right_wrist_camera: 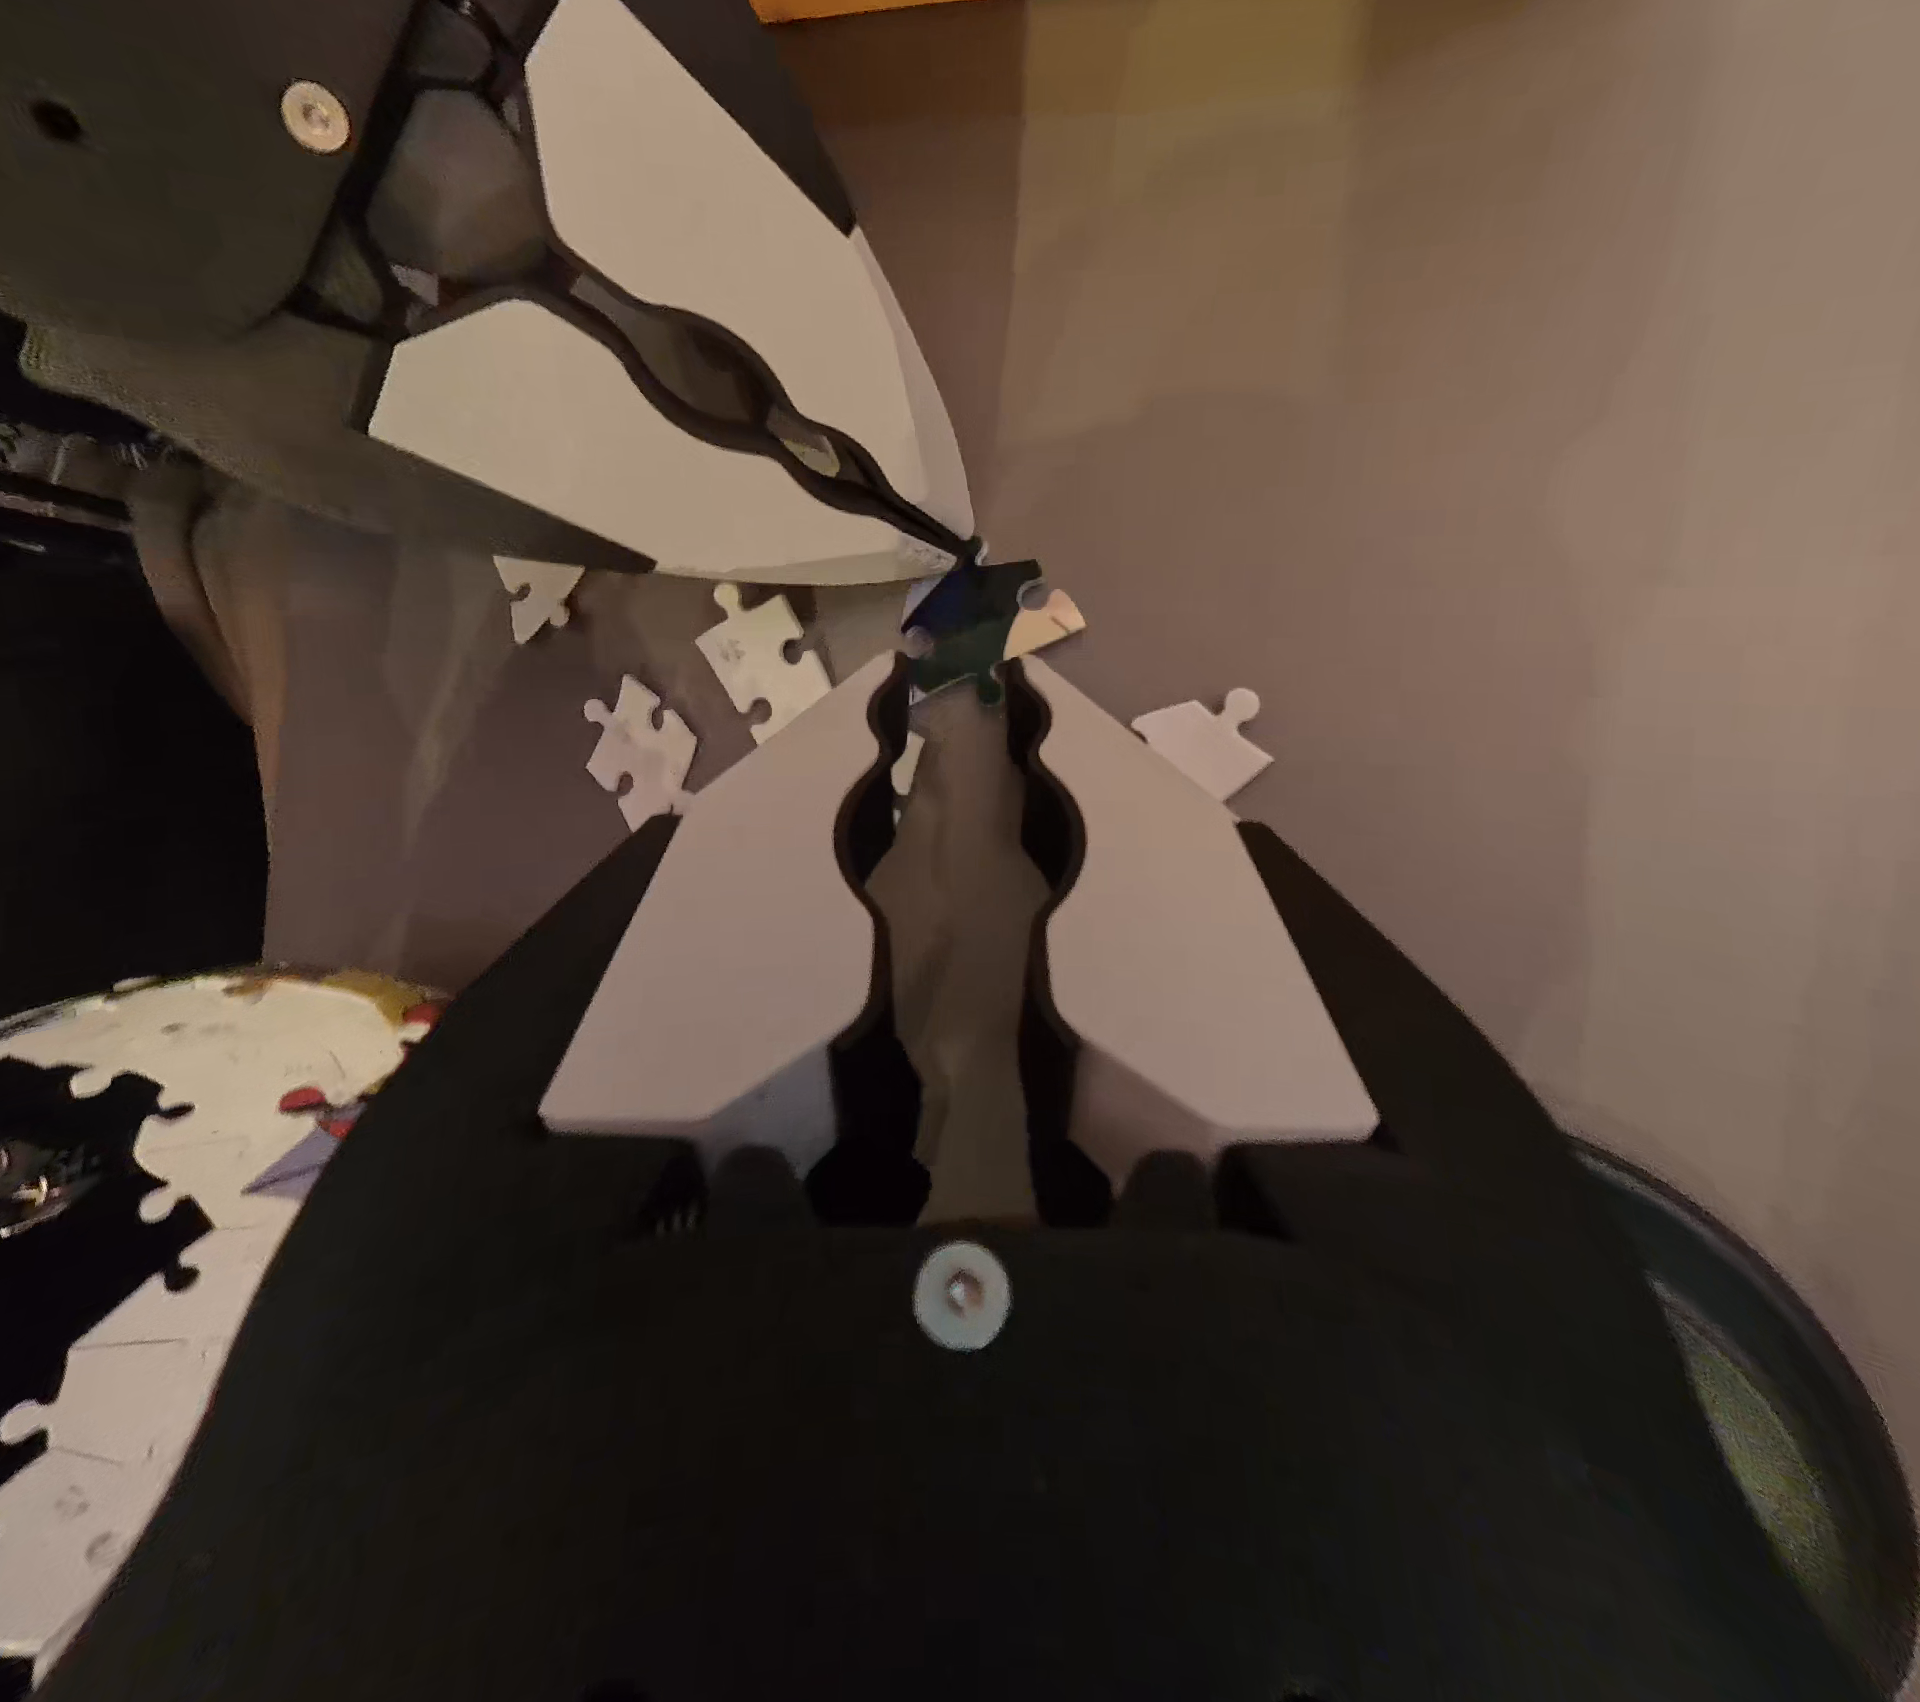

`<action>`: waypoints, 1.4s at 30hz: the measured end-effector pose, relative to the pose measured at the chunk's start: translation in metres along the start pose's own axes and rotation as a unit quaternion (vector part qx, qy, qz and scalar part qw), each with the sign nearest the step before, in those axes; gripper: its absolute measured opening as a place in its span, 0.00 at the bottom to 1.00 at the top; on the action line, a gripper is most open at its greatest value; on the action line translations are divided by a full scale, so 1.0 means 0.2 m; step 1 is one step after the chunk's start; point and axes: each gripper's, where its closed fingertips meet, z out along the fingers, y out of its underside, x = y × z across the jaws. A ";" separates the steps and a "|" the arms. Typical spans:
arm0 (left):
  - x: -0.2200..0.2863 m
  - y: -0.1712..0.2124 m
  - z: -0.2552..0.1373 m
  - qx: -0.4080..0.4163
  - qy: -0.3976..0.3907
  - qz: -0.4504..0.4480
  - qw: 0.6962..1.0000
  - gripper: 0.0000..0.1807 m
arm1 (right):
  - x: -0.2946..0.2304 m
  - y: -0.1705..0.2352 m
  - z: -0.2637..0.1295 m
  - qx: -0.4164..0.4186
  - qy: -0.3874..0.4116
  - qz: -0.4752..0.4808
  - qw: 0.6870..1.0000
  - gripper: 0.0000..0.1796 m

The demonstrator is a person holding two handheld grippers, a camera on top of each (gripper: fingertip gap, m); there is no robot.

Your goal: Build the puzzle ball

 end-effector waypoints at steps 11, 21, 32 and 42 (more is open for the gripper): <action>-0.01 0.00 0.00 0.014 -0.003 -0.017 1.000 0.00 | -0.02 -0.05 -0.02 0.064 -0.053 0.045 0.995 0.02; -0.01 -0.01 -0.01 0.021 0.009 -0.022 0.999 0.00 | -0.07 -0.13 0.00 0.067 -0.064 0.020 0.995 0.03; -0.03 0.05 -0.07 0.019 0.012 -0.058 0.998 0.06 | -0.10 -0.06 0.05 0.016 -0.050 -0.024 0.998 0.09; -0.03 0.06 -0.08 0.033 0.010 -0.070 0.997 0.05 | -0.11 0.00 -0.02 0.006 -0.030 -0.052 0.998 0.09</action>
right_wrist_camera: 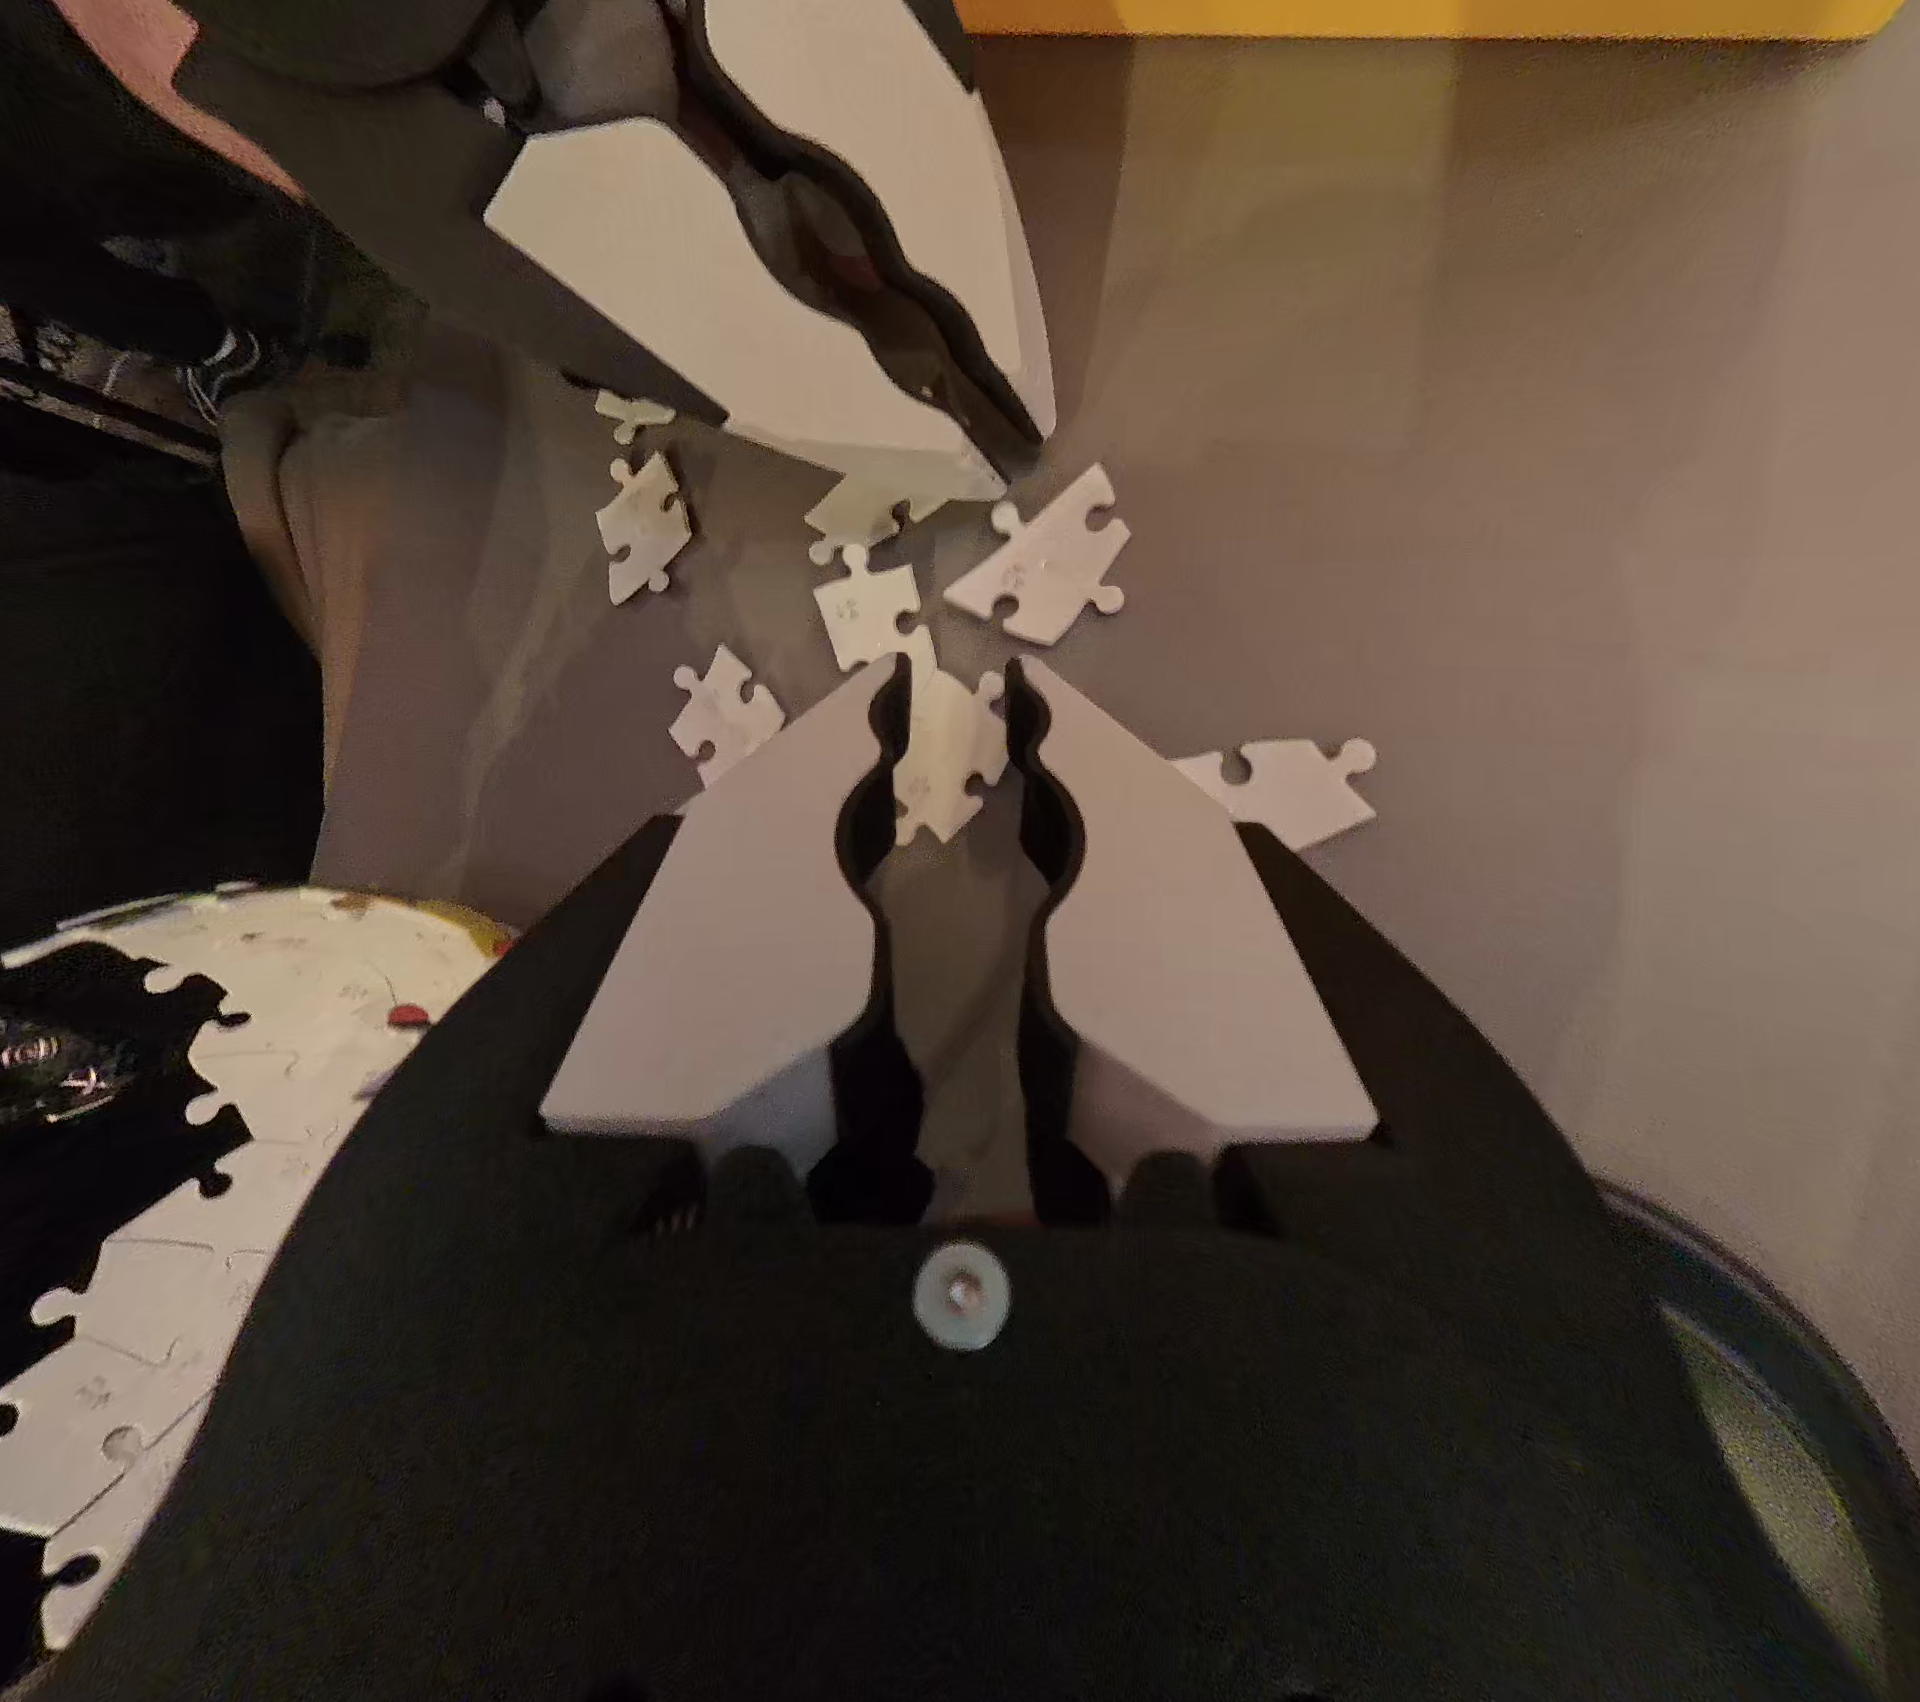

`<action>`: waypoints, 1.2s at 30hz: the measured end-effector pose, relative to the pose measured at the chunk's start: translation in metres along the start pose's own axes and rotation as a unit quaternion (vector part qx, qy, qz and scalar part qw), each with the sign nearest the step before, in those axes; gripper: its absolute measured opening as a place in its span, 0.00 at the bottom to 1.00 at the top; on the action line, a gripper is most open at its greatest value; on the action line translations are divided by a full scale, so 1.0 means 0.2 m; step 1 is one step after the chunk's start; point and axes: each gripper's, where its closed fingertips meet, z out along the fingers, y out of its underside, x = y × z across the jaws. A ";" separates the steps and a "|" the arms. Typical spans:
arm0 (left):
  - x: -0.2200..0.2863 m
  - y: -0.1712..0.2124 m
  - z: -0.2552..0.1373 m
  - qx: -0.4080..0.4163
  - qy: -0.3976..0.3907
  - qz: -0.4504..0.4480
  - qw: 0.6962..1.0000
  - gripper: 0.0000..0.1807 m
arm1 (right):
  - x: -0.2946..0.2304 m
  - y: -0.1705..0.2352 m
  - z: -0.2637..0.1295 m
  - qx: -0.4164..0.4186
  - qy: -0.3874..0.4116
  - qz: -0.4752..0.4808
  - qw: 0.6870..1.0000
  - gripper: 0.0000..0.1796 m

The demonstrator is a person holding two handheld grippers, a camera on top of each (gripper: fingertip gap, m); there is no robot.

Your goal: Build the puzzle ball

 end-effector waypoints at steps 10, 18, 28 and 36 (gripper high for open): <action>0.01 0.00 0.01 -0.003 -0.003 0.020 1.000 0.06 | 0.05 -0.02 0.00 0.005 0.018 0.002 1.000 0.10; 0.02 -0.01 -0.02 -0.001 -0.010 0.030 1.000 0.05 | 0.11 -0.09 0.02 -0.001 0.052 -0.026 0.998 0.09; 0.01 0.00 0.02 -0.016 -0.027 0.050 0.998 0.05 | 0.16 -0.06 0.07 -0.036 0.073 -0.052 0.995 0.03; -0.01 -0.03 0.04 -0.013 -0.035 0.052 0.998 0.05 | 0.12 -0.02 0.06 -0.038 0.070 -0.045 0.996 0.03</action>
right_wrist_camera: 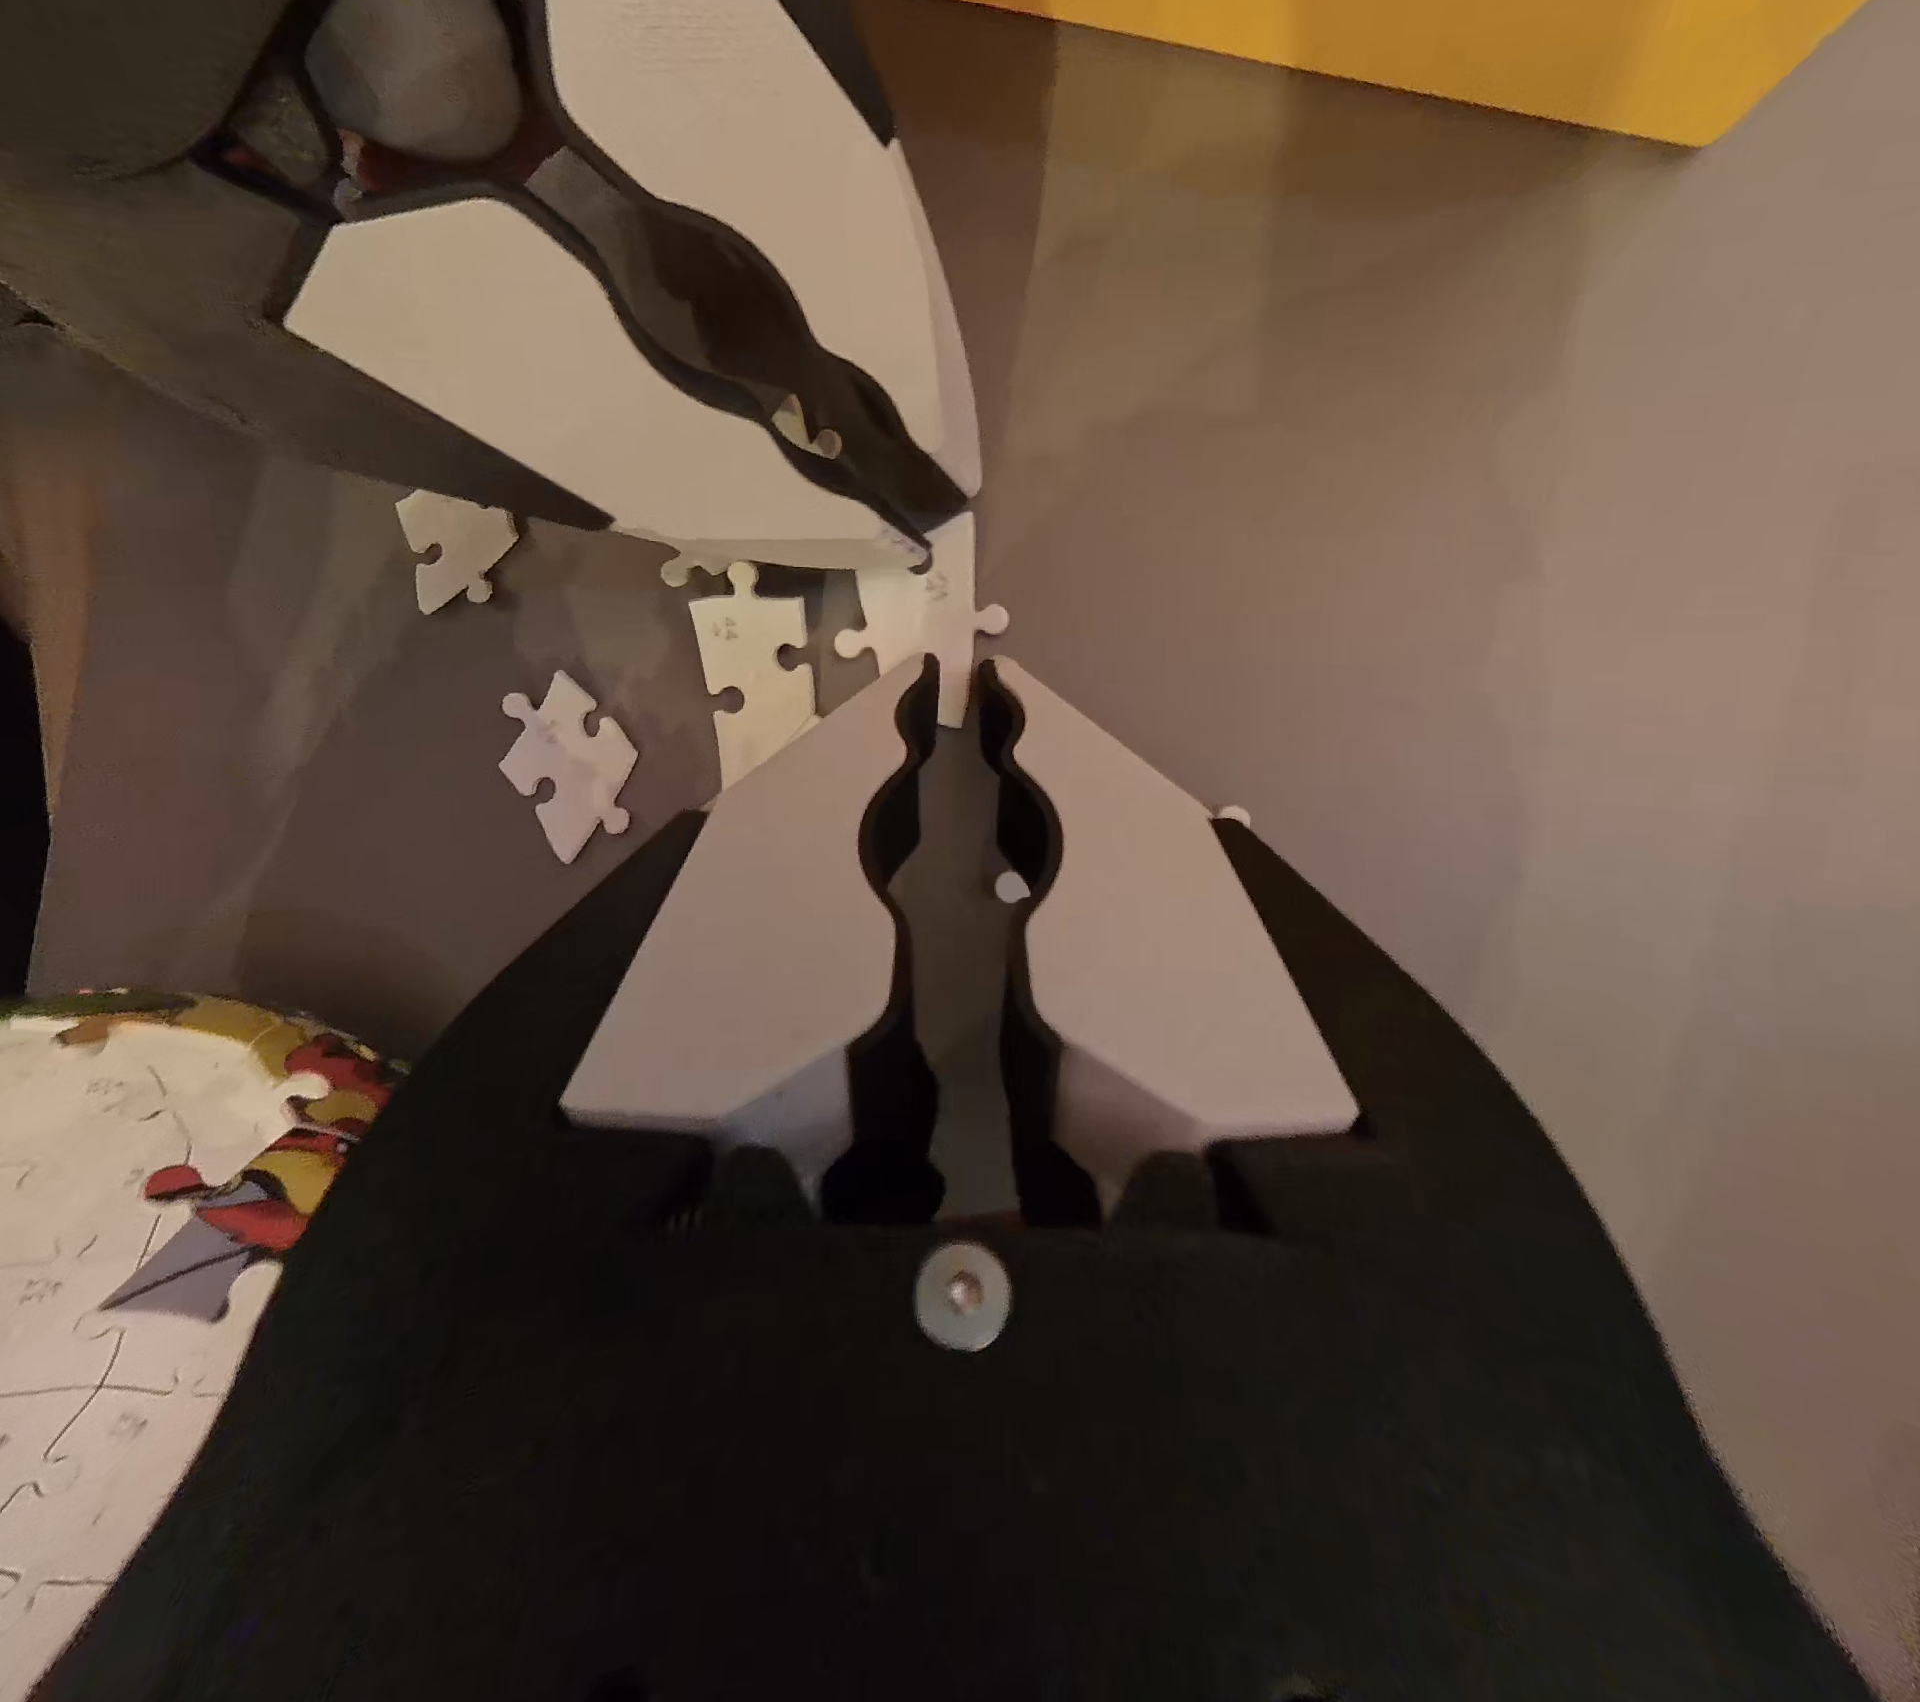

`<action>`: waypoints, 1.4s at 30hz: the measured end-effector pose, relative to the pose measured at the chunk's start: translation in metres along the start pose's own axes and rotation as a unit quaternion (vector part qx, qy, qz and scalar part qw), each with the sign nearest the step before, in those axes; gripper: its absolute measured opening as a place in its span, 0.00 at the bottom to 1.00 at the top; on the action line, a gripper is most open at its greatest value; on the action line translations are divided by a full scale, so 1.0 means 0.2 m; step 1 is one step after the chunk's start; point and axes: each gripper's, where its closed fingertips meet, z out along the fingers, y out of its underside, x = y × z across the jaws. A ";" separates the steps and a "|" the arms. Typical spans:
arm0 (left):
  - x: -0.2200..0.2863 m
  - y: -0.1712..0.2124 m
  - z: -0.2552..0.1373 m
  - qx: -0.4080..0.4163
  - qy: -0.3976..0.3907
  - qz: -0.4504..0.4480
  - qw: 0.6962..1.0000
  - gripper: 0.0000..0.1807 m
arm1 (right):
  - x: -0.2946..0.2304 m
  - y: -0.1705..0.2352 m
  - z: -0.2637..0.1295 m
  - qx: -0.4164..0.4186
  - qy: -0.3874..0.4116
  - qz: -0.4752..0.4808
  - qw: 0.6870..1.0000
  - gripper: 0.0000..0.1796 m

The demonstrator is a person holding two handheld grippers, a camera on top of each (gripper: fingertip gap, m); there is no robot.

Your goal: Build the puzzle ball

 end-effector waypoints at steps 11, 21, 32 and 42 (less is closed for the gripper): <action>0.00 -0.03 -0.03 0.007 -0.011 0.013 1.000 0.04 | -0.05 0.02 -0.04 0.012 -0.009 0.004 1.000 0.07; 0.02 -0.01 0.01 -0.010 -0.007 0.028 1.000 0.04 | -0.19 0.03 -0.04 0.011 -0.033 -0.050 0.998 0.06; -0.01 -0.03 0.02 -0.012 -0.007 0.035 0.999 0.04 | -0.17 0.08 -0.02 -0.003 -0.027 -0.038 0.999 0.03; -0.02 -0.03 0.01 -0.007 -0.011 0.033 0.999 0.04 | -0.15 0.12 -0.05 -0.005 -0.019 -0.024 1.000 0.01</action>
